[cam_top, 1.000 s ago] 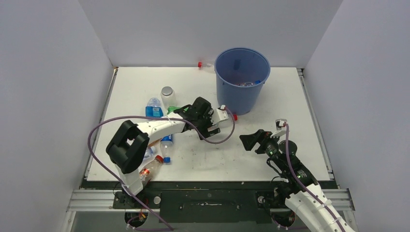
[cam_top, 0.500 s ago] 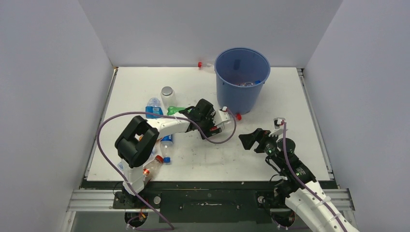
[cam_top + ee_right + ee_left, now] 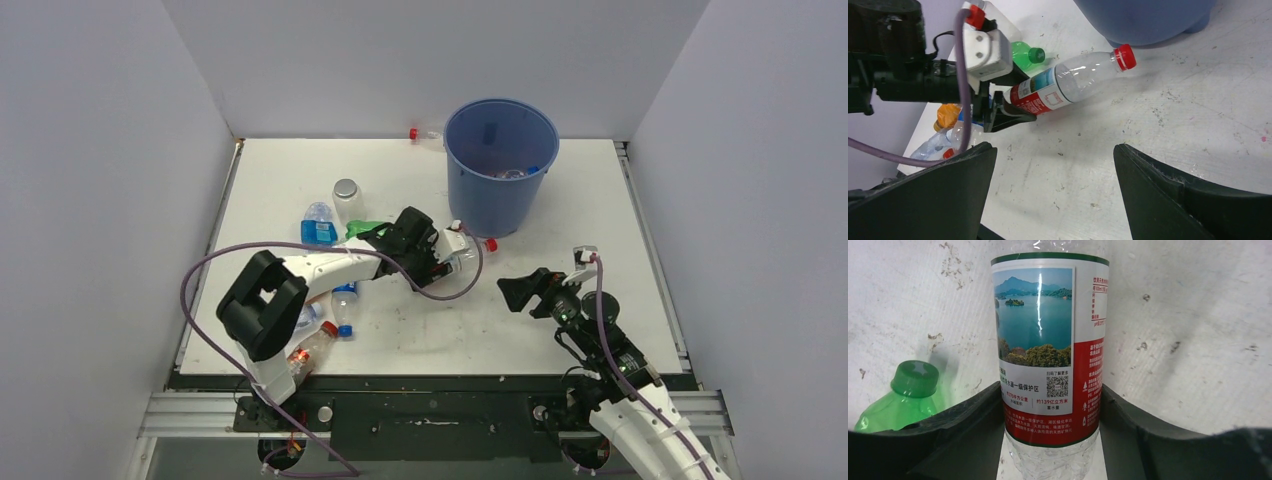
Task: Put the plastic bottles in the bin
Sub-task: Pick up the plastic bottle at the center of the board.
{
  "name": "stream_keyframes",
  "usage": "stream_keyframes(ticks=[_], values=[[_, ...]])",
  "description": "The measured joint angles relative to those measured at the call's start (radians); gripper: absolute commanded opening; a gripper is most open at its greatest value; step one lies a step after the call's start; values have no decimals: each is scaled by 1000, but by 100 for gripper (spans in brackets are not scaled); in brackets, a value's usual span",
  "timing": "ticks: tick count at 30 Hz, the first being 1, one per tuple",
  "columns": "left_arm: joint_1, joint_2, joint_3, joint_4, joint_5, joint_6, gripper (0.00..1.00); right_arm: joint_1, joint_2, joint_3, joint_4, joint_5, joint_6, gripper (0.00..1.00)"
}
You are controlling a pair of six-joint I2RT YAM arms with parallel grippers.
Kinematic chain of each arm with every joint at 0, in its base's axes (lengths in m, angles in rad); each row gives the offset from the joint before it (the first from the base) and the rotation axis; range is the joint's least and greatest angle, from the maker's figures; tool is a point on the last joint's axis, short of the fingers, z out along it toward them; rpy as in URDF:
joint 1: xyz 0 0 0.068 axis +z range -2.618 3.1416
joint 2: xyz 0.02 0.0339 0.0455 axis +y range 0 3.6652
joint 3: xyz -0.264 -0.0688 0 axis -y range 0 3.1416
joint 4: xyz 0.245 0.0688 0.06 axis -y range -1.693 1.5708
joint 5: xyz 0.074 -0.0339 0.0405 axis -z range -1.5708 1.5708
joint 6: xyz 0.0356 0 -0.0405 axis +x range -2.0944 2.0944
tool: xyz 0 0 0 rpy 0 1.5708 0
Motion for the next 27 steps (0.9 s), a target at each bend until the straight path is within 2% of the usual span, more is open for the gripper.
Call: stream_keyframes(ticks=[5,10,15,18,22,27], values=[[-23,-132,-32,-10,5,-37,33,0,-12,36,-35,0,-16,91],[-96,-282,-64,-10,-31,-118,13,0,-53,78,-54,-12,-27,97],[-142,-430,-122,-9,-58,-243,0,0,-68,137,10,-149,-6,100],[-137,-554,-163,3,-75,-333,0,0,-36,217,59,-224,5,95],[-124,-763,-278,135,-44,-453,0,0,11,312,146,-265,-4,94],[-124,-1049,-551,472,36,-615,0,2,93,294,388,-356,56,93]])
